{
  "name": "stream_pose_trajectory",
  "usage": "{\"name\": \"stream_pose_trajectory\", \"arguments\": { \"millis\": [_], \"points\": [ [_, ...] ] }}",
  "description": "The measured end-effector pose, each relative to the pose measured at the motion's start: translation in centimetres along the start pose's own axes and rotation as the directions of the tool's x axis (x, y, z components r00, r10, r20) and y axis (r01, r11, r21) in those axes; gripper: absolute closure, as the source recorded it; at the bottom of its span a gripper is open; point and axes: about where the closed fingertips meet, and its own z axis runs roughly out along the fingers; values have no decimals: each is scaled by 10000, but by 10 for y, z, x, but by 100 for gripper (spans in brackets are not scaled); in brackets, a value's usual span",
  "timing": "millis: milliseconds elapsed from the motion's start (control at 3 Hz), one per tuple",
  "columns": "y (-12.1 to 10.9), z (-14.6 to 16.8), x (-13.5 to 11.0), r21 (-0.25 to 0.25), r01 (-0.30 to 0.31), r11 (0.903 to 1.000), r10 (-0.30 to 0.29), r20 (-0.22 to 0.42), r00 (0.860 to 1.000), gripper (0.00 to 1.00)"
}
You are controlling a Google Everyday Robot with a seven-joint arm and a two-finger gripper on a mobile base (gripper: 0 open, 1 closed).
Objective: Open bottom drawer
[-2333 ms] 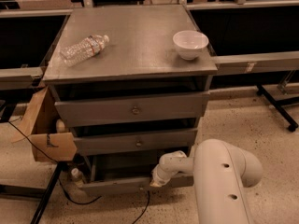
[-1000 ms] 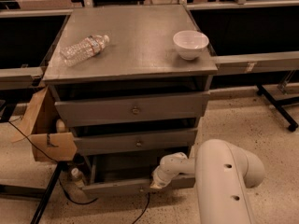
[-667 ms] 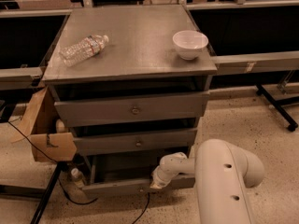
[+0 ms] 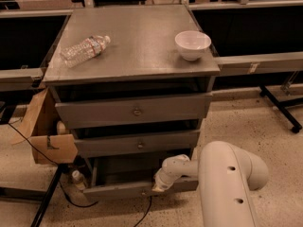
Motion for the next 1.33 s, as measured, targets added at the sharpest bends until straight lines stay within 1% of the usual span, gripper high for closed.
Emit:
{"name": "stream_pose_trajectory", "arguments": {
  "millis": [333, 667, 1000, 1333],
  "points": [
    [-1, 0, 0, -5, -3, 10000, 3, 1, 10000, 15],
    [17, 5, 4, -151, -84, 9999, 84, 20, 10000, 0],
    [17, 5, 4, -151, -84, 9999, 84, 20, 10000, 0],
    [13, 3, 6, 88, -197, 9998, 197, -47, 9998, 0]
  ]
}}
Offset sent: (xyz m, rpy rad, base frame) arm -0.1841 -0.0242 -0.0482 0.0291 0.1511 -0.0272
